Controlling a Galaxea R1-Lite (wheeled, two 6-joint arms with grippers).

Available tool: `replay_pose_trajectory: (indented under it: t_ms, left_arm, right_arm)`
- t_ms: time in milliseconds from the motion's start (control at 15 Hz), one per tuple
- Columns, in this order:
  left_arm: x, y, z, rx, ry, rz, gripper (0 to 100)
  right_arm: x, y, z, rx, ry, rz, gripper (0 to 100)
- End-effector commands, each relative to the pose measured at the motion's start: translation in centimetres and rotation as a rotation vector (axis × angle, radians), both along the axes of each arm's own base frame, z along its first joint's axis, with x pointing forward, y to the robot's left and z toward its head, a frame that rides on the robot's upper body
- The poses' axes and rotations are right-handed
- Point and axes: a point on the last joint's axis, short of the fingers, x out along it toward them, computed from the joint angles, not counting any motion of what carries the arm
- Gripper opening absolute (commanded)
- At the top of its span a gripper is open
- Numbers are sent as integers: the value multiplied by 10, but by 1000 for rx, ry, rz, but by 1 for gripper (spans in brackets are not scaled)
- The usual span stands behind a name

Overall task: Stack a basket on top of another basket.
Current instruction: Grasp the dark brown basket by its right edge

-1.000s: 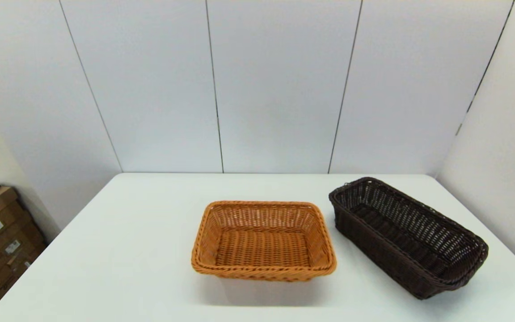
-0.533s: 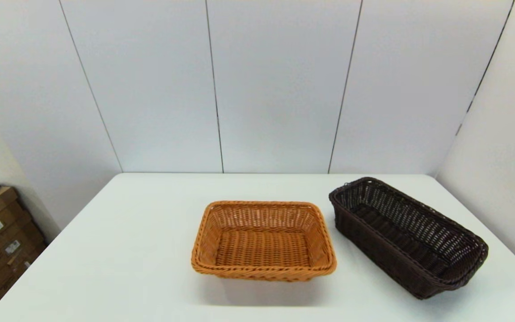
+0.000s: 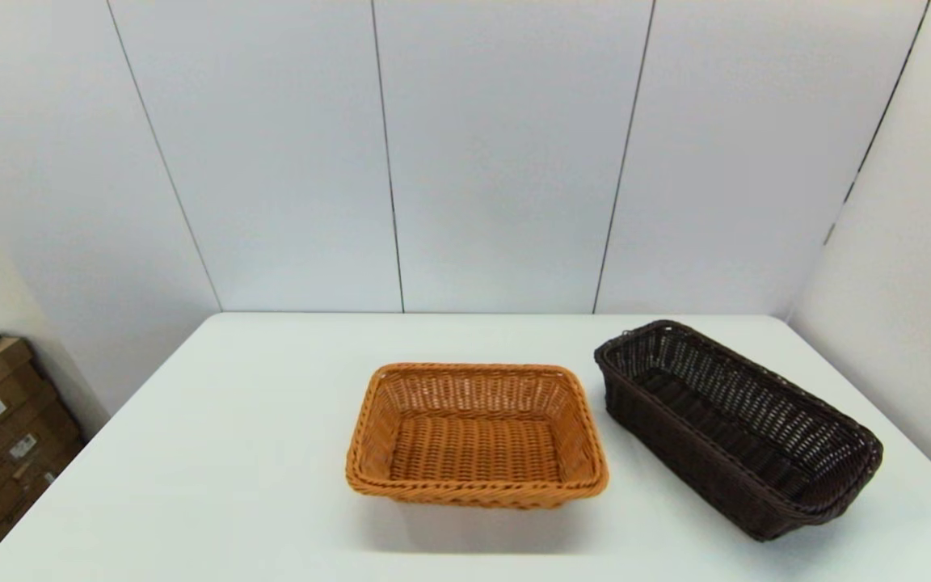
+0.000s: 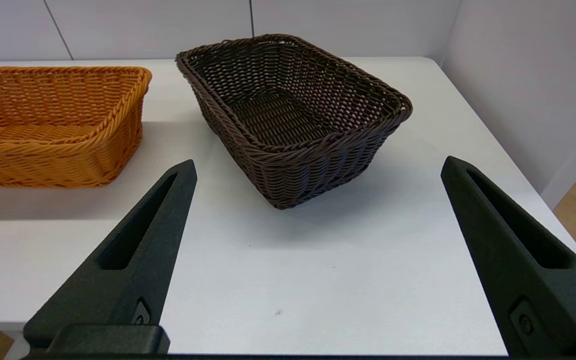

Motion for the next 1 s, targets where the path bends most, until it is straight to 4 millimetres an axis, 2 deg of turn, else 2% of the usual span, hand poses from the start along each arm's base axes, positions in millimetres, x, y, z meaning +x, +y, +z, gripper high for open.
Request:
replay_pose_trajectory:
  t_ms: [67, 1000]
  left_arm:
    - [0, 0, 0, -1, 2, 1, 100]
    - [0, 0, 0, -1, 2, 1, 100]
  right_arm:
    - [0, 0, 0, 1, 2, 0, 100]
    - [0, 0, 0, 1, 2, 0, 100]
